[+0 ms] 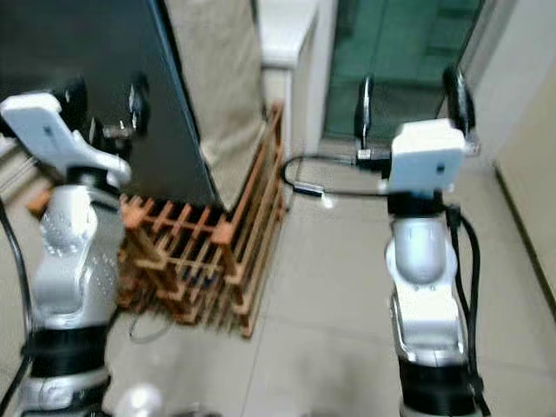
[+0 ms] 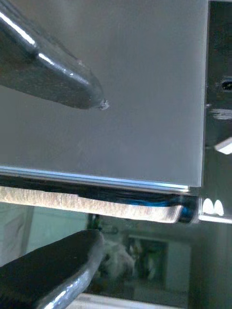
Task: Restocking fridge
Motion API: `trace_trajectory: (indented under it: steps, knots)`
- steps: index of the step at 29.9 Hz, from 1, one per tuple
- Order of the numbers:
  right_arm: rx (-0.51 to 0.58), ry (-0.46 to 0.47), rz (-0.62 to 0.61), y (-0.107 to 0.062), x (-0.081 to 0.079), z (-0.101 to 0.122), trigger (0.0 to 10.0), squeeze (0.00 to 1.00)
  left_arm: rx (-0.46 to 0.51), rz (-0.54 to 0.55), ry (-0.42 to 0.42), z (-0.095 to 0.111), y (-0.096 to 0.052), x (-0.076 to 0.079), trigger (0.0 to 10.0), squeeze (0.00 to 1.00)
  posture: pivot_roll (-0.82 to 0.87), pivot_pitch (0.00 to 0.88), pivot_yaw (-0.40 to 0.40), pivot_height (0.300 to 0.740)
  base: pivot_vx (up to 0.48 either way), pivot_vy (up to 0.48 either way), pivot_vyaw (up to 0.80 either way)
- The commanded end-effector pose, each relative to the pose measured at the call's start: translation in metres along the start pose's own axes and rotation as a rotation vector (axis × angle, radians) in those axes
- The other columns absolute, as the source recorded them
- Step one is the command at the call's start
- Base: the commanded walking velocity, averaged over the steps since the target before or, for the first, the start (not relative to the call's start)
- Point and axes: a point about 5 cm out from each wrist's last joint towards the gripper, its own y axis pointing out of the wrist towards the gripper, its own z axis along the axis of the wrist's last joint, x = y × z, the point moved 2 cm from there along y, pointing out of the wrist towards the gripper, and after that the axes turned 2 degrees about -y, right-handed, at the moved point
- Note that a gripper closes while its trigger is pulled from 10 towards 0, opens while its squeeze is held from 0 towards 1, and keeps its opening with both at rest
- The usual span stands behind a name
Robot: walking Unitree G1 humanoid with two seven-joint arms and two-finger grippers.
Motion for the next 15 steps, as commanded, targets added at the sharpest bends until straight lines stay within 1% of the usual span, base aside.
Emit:
trace_trajectory:
  steps: [1,2,3,6,8,9,10,14,15]
  knots:
    - [-0.079,0.073,0.013,-0.003,-0.005,-0.012,10.0,0.0,-0.035,-0.041,0.051,-0.003,0.002,0.004,10.0,0.0,-0.12,0.001,0.04,0.74,0.0,0.0,0.0]
    - [-0.079,0.073,0.013,-0.003,-0.005,-0.012,10.0,0.0,-0.035,-0.041,0.051,-0.003,0.002,0.004,10.0,0.0,-0.12,0.001,0.04,0.74,0.0,0.0,0.0]
    - [-0.146,0.107,0.018,-0.008,-0.008,-0.023,10.0,0.0,-0.072,-0.097,0.091,-0.009,0.003,0.014,10.0,0.0,-0.12,0.001,0.04,0.74,0.0,0.0,0.0]
    - [-0.212,0.124,0.022,-0.013,-0.01,-0.035,10.0,0.0,-0.095,-0.121,0.046,-0.013,0.003,0.02,10.0,0.0,-0.12,0.002,0.043,0.74,0.0,0.0,0.0]
    - [-0.246,0.139,0.022,-0.017,-0.011,-0.042,10.0,0.0,-0.12,-0.143,0.06,-0.018,0.001,0.021,10.0,0.0,-0.12,0.004,0.048,0.74,0.0,0.0,0.0]
    - [-0.276,0.143,0.015,-0.021,-0.009,-0.049,10.0,0.0,-0.131,-0.133,0.03,-0.02,-0.001,0.018,10.0,0.0,-0.12,0.006,0.05,0.74,0.0,-0.48,0.0]
    - [-0.285,0.139,0.017,-0.023,-0.009,-0.051,10.0,0.0,-0.136,-0.132,0.023,-0.022,-0.002,0.017,10.0,0.0,-0.12,0.007,0.051,0.74,0.0,-0.48,0.0]
    - [-0.281,0.132,0.026,-0.023,-0.009,-0.05,10.0,0.0,-0.136,-0.127,0.015,-0.022,-0.003,0.018,10.0,0.0,-0.13,0.009,0.05,0.74,0.0,-0.464,0.0]
    - [-0.283,0.133,0.028,-0.022,-0.008,-0.05,10.0,0.0,-0.148,-0.127,0.003,-0.024,-0.004,0.018,10.0,0.0,-0.13,0.01,0.045,0.74,0.24,-0.412,0.0]
